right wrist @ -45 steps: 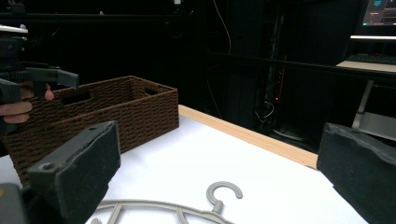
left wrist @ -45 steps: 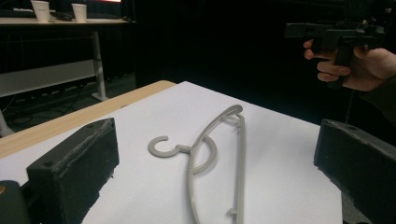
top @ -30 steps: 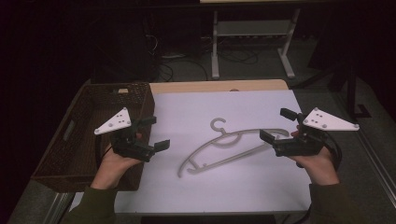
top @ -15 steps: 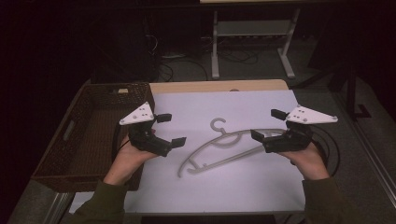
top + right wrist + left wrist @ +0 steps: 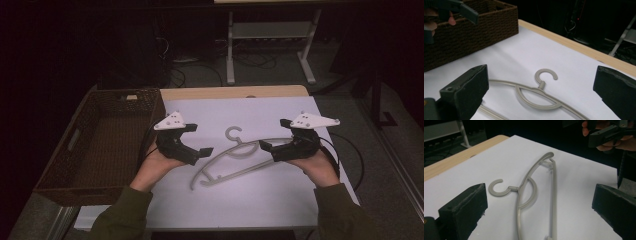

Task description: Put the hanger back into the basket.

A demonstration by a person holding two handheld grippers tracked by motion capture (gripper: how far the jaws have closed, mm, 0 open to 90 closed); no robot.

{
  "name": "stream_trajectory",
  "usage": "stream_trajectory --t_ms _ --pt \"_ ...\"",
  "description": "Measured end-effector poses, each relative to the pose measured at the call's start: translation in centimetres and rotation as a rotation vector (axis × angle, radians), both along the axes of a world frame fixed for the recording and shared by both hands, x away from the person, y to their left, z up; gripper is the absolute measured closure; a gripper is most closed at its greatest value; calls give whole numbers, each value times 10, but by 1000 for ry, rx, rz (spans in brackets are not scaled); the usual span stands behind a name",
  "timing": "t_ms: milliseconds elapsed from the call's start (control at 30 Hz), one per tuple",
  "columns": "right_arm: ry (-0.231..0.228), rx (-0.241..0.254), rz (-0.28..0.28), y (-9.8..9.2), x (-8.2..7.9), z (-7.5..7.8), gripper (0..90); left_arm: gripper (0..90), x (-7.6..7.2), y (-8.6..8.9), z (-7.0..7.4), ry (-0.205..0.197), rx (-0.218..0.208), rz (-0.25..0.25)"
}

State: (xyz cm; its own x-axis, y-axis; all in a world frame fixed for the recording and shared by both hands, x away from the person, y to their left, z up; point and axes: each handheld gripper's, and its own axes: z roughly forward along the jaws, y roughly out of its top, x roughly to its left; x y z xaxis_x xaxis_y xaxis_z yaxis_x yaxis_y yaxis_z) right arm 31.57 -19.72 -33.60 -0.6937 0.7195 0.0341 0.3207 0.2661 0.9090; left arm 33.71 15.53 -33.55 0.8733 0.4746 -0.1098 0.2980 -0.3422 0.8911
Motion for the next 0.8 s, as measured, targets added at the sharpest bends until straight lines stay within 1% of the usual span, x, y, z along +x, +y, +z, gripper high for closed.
stream_trajectory --t_ms 33,100,133,167,233,267,300,333,367,400,433,500,567,600,633,700,733,767,800 --pt "8 -7 2 1 1 -1 0 0 2 -2 -2 3 1 3" --pt "23 -13 3 3 3 -4 0 0 7 -7 -8 13 16 8" --pt "29 -16 4 4 4 -5 9 0 7 -7 -8 13 16 8" --pt "29 -16 4 4 4 -5 9 0 9 -9 -10 12 25 11" --pt "56 -34 3 4 6 -9 59 0 12 -11 -16 22 32 18" --pt "56 -34 3 4 6 -9 59 0 12 -11 -16 22 32 18" --pt "86 -43 -5 4 7 -12 113 0 14 -11 -20 25 43 22" --pt "91 -47 -7 4 7 -13 130 0 14 -11 -20 25 43 22" --pt "99 -53 -7 4 8 -16 145 0 16 -11 -24 35 48 30" --pt "116 -54 -9 4 8 -17 163 0 17 -11 -26 40 50 33" --pt "127 -60 -6 4 9 -19 193 0 18 -11 -28 40 51 37" --pt "152 -90 -10 5 10 -24 248 0 20 -10 -30 45 54 42" --pt "170 -106 -7 6 10 -29 319 0 20 -10 -31 47 53 44" --pt "170 -106 -7 6 10 -29 319 0 21 -10 -33 47 54 46" --pt "198 -115 -4 7 12 -34 392 0 22 -10 -34 50 59 46" --pt "213 -123 -1 8 13 -38 460 0 22 -10 -36 54 60 50" --pt "228 -134 3 9 14 -41 498 0 23 -9 -36 56 57 51" --pt "228 -134 3 9 14 -41 498 0 23 -9 -36 56 57 51" --pt "253 -149 -2 13 14 -45 571 0 23 -9 -37 60 58 55"
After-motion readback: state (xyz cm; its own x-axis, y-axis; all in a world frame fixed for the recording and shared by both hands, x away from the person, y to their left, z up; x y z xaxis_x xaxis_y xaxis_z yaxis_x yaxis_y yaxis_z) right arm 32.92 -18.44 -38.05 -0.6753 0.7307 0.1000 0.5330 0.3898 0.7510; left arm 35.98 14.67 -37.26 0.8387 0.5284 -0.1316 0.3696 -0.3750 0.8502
